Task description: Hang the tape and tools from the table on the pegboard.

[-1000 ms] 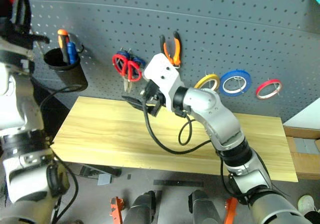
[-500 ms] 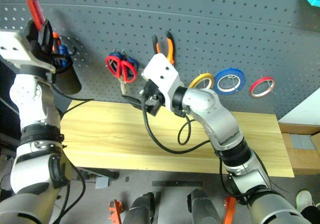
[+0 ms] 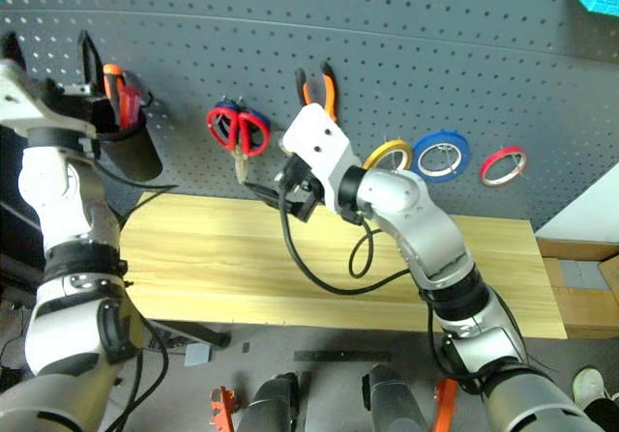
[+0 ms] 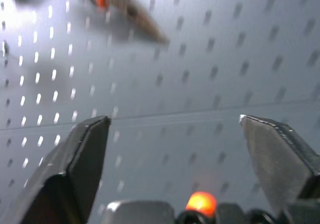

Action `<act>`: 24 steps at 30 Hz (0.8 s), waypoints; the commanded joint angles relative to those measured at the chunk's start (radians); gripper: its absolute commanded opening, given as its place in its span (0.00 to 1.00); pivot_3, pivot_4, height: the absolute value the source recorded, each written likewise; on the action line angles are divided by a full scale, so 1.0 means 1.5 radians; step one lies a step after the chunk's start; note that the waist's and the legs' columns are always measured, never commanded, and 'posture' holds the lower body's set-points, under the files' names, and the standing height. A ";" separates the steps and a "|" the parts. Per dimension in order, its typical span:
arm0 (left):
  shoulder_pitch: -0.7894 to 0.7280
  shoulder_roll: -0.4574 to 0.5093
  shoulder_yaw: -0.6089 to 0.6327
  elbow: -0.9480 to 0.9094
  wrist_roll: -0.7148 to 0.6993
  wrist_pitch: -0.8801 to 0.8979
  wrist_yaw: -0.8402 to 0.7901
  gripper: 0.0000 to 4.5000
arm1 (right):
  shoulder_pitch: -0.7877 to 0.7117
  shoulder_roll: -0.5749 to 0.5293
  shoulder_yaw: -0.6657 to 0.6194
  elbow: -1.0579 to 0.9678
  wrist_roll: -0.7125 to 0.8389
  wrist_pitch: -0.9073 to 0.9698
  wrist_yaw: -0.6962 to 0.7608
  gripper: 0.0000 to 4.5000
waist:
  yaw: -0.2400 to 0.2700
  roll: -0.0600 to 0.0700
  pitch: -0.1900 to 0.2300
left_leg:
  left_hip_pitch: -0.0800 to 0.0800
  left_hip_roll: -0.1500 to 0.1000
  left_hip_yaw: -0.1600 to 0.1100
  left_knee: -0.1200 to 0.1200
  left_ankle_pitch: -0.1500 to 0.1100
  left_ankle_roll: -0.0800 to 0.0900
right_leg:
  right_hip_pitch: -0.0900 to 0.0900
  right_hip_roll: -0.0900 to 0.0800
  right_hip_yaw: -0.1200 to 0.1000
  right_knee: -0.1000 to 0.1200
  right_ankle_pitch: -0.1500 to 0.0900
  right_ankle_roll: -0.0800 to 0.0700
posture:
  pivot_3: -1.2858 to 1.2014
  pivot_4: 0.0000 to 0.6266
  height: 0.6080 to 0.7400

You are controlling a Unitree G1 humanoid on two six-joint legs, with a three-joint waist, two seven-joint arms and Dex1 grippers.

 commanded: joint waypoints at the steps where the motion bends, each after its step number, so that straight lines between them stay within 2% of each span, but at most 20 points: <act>1: 0.051 -0.020 -0.077 -0.192 -0.045 0.166 -0.058 0.98 | 0.027 -0.022 -0.059 -0.062 0.031 0.014 0.004 1.00 | 0.000 0.002 -0.006 | 0.000 0.000 0.000 0.000 0.000 0.000 | 0.000 0.000 0.000 0.000 0.000 0.000 | 0.46 0.22 1.00; 3: 0.109 -0.030 -0.102 -0.286 -0.080 0.274 -0.072 0.98 | 0.056 -0.037 -0.078 -0.086 0.044 0.023 0.005 1.00 | -0.004 0.007 -0.015 | 0.000 0.000 0.000 -0.001 0.000 0.000 | 0.001 -0.001 0.001 -0.002 0.000 0.000 | 0.46 0.21 1.00; 6: 0.191 -0.054 -0.130 -0.398 -0.098 0.394 -0.051 0.98 | 0.113 -0.045 -0.115 -0.127 0.071 0.059 -0.016 1.00 | -0.018 0.008 -0.021 | 0.003 0.000 0.002 -0.001 0.000 0.000 | 0.003 0.000 0.003 -0.002 0.000 0.000 | 0.46 0.18 1.00; 9: 0.241 -0.084 -0.145 -0.459 -0.083 0.499 0.005 0.98 | 0.172 -0.037 -0.141 -0.158 0.076 0.071 -0.053 1.00 | -0.030 0.008 -0.022 | 0.007 0.001 0.001 -0.002 0.000 0.000 | 0.006 0.003 0.003 -0.002 0.000 0.000 | 0.47 0.16 1.00; 13: 0.309 -0.113 -0.146 -0.516 -0.077 0.591 0.049 0.98 | 0.274 -0.041 -0.140 -0.171 0.042 0.026 -0.091 1.00 | -0.033 0.011 -0.033 | 0.011 0.001 0.001 -0.001 0.000 0.000 | 0.008 0.004 0.005 0.003 0.000 0.000 | 0.47 0.13 1.00; 20: 0.455 -0.130 -0.135 -0.500 -0.037 0.576 0.058 0.98 | 0.438 -0.015 -0.141 -0.058 -0.041 -0.165 -0.155 1.00 | -0.032 0.013 -0.062 | 0.018 0.001 0.005 -0.002 0.000 0.000 | 0.014 0.005 0.009 0.002 -0.001 0.000 | 0.48 0.08 1.00; 24: 0.498 -0.145 -0.103 -0.442 -0.013 0.540 0.087 0.98 | 0.483 -0.011 -0.152 0.056 -0.107 -0.280 -0.213 1.00 | -0.029 0.013 -0.066 | 0.029 0.002 0.005 -0.003 0.000 0.001 | 0.027 0.005 0.009 -0.004 -0.003 0.002 | 0.49 0.07 1.00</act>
